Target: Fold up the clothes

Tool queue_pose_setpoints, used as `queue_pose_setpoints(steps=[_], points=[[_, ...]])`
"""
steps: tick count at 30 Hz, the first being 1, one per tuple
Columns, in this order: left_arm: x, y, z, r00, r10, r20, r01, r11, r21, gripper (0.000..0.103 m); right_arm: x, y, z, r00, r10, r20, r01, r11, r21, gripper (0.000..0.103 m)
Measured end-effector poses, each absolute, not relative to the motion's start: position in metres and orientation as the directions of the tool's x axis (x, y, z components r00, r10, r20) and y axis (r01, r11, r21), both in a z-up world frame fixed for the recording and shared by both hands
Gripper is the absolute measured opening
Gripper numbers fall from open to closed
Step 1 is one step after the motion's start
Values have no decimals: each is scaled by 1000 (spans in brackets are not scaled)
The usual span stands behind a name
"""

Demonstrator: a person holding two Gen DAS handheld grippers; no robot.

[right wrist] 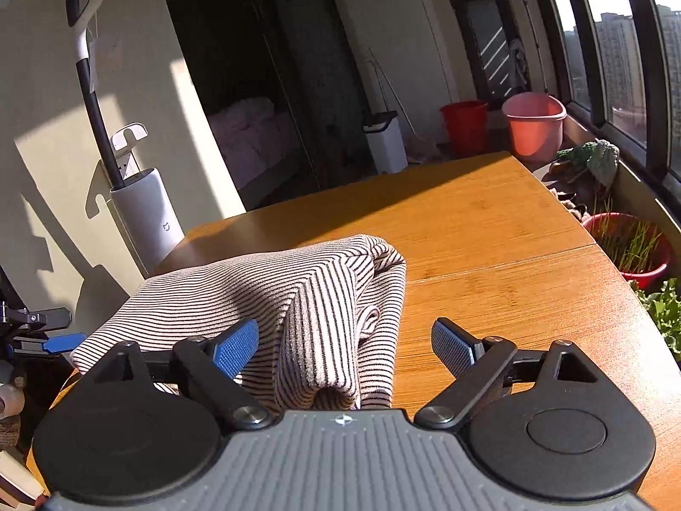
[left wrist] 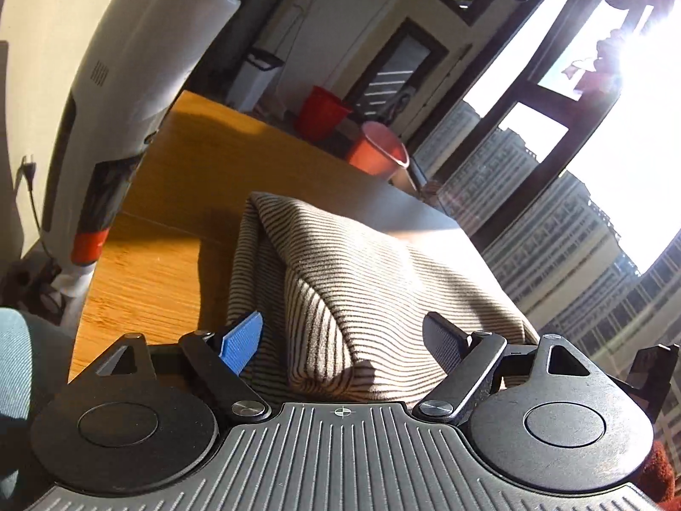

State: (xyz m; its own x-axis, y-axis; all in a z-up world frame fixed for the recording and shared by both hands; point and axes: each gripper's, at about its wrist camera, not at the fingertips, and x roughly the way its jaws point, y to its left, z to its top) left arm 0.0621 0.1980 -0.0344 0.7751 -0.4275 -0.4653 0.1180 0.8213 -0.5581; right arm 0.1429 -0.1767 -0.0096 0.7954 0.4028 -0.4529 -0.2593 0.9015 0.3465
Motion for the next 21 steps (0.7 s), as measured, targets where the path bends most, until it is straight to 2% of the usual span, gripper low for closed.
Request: queue_pose_setpoints(steps=[4,7,8,11,14,16,21], points=[[60,189,-15,765,-510,-394,202,771,-605,92,147,-171,11,824,449,-346,-310,868,387,90],[65,156,-20,680,-619,-392,299,724,-622,92,158,-152,17,808,509,-295,-387,838,386,103],[68,145,-24,651,-643,-404,321,715,-621,92,163,-146,17,796,533,-287,-414,825,386,103],[83,117,-46,594,-640,-488,301,739,-602,92,186,-129,0,717,610,-337,-459,777,430,103],[89,114,-53,599,-629,-495,297,748,-593,95,209,-119,-33,656,613,-440,-418,780,465,103],[92,120,-55,598,-638,-485,284,735,-616,95,205,-118,-37,663,631,-404,-459,768,446,103],[100,125,-60,606,-641,-471,280,726,-628,95,200,-121,-37,675,625,-393,-451,771,451,103]])
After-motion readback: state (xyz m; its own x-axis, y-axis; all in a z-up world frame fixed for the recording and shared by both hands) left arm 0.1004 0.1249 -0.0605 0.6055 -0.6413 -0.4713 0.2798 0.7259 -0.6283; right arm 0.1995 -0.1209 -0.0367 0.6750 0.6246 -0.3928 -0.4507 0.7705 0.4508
